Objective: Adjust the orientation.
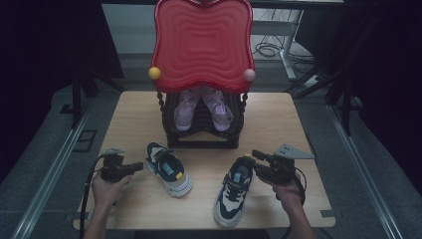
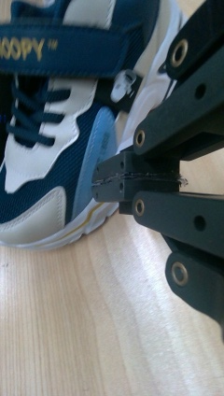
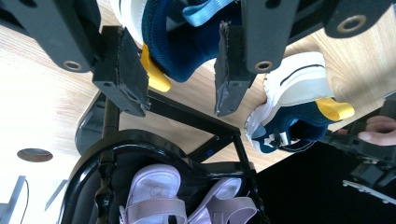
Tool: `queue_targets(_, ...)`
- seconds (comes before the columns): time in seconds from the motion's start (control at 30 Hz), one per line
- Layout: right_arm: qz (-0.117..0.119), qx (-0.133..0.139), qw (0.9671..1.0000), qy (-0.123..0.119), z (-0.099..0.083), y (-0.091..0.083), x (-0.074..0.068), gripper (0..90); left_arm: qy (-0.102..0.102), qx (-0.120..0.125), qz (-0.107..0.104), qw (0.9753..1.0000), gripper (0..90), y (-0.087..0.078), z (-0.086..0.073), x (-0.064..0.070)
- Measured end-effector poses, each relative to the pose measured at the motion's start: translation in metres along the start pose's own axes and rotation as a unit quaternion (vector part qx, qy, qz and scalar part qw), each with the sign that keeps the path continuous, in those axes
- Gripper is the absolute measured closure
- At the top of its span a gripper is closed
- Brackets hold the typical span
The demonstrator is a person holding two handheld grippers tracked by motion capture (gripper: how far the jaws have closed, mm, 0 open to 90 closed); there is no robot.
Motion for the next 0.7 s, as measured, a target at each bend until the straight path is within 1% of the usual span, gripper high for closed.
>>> queue_targets(0.13,0.000,0.002,1.0000,0.003,0.000,-0.001,0.001,53.9,0.006,0.002,-0.009,0.9999,90.0,-0.005,-0.005,0.007)
queue_targets(0.2,0.001,0.001,1.0000,0.002,-0.001,-0.001,0.000,53.9,0.009,0.003,-0.015,0.9998,90.0,-0.006,-0.006,0.011)
queue_targets(0.33,0.006,0.001,1.0000,0.002,0.000,0.000,-0.003,54.5,0.018,0.000,-0.019,0.9996,89.5,-0.007,-0.009,0.020)
queue_targets(0.43,0.021,-0.001,0.9998,-0.001,0.001,0.002,-0.011,58.9,0.017,-0.005,-0.021,0.9996,88.6,-0.005,-0.013,0.023)
queue_targets(0.5,0.031,-0.005,0.9995,-0.008,0.001,0.005,-0.018,62.0,0.019,-0.010,-0.016,0.9997,87.6,-0.003,-0.016,0.023)
queue_targets(0.53,0.035,-0.008,0.9993,-0.011,0.002,0.007,-0.021,63.5,0.019,-0.010,-0.015,0.9997,86.5,-0.002,-0.016,0.023)
queue_targets(0.57,0.039,-0.010,0.9991,-0.012,0.002,0.008,-0.024,64.6,0.024,-0.012,-0.011,0.9996,85.2,-0.002,-0.017,0.023)
queue_targets(0.6,0.043,-0.012,0.9989,-0.015,0.003,0.010,-0.028,66.3,0.031,-0.010,-0.006,0.9995,82.3,-0.002,-0.017,0.024)
queue_targets(0.63,0.047,-0.015,0.9986,-0.018,0.004,0.011,-0.031,68.0,0.035,-0.008,-0.004,0.9993,77.5,-0.002,-0.017,0.025)
queue_targets(0.7,0.054,-0.017,0.9982,-0.020,0.006,0.013,-0.036,71.1,0.048,-0.003,0.004,0.9988,70.7,-0.004,-0.017,0.026)
Point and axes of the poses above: each handheld gripper's, and its own axes: y roughly forward along the jaws, z roughly out of its top, x roughly to its right, the point moved 4 cm from there along y, roughly forward along the jaws, and after that the axes turned 7 degrees about -x, right-handed, at the moved point
